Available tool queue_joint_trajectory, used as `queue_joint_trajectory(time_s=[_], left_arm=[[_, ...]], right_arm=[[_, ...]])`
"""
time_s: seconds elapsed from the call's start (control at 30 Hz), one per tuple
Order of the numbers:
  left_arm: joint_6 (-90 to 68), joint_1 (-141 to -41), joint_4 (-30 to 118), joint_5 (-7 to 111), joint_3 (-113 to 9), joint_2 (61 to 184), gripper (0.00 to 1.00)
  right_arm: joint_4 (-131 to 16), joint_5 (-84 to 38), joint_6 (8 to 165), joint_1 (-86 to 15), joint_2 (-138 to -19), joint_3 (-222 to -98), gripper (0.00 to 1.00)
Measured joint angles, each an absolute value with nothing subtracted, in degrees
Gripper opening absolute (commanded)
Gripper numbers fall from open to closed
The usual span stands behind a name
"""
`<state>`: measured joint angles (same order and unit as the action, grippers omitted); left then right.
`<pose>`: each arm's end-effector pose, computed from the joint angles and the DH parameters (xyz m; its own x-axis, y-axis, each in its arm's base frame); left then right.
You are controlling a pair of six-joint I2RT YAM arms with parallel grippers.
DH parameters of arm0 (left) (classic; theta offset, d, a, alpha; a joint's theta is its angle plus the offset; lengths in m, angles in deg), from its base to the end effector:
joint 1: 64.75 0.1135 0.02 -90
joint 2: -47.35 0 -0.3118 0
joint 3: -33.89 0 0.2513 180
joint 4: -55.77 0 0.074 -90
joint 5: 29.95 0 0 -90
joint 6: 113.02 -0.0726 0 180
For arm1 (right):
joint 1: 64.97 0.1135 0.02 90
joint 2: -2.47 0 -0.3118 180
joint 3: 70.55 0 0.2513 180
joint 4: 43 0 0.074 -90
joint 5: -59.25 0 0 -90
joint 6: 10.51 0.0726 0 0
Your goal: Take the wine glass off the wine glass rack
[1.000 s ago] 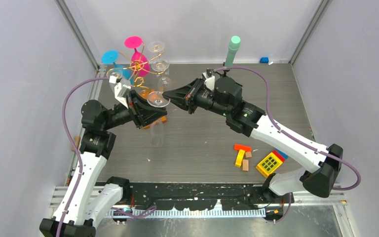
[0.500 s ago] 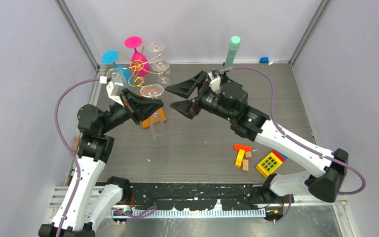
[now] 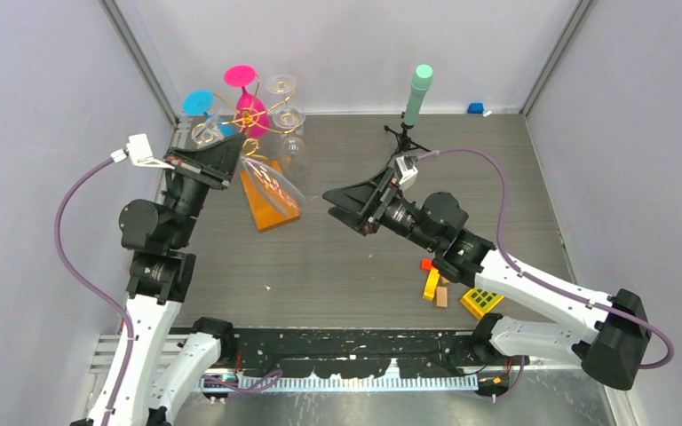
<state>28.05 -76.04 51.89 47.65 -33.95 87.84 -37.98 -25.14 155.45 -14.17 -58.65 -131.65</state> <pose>0.1333 -0.0425 0.4891 -0.0536 -0.7641 -0.6429 0.5453 0.5170 -0.6598 0.1629 0.2109 0.3992 -0.7945 0.5534 -0.2499 -0.2555 0.0688 0.9644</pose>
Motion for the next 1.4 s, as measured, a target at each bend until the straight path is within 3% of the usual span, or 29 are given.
queue_joint_trajectory(time_s=[0.27,0.43,0.67,0.8,1.0,1.07,1.27,1.4], left_arm=[[40.75,-76.04,50.38,56.81,-33.95,87.05,0.0],[46.34,-76.04,50.05,58.05,-33.57,87.1,0.0],[51.35,-76.04,51.1,58.12,-32.11,87.64,0.0],[53.97,-76.04,53.11,58.27,-30.27,87.71,0.0],[54.54,-75.87,54.31,59.25,-28.74,87.05,0.02],[54.52,-75.87,54.55,59.67,-28.0,86.33,0.11],[51.9,-75.89,53.66,58.34,-27.3,82.88,0.7],[48.27,-75.93,51.32,54.36,-27.98,82.2,0.89]], right_arm=[[-22.75,-21.29,157.15,-12.29,-63.15,-133.44,0.59],[-16.65,-20.75,160.13,-11.28,-67.57,-135.56,0.48],[-10.38,-20.81,164.02,-10.82,-71.13,-135.69,0.42],[-9.39,-20.83,164.74,-10.8,-72.79,-137.77,0.25],[-8.78,-22.67,166.23,-10.71,-74.83,-138.16,0.13],[-8.85,-23.17,166.51,-10.65,-74.83,-138.16,0.03],[-10.27,-24.48,164.72,-10.32,-74.65,-138.27,0.0],[-13.88,-25.58,160.98,-10.32,-73.1,-138.38,0.0]])
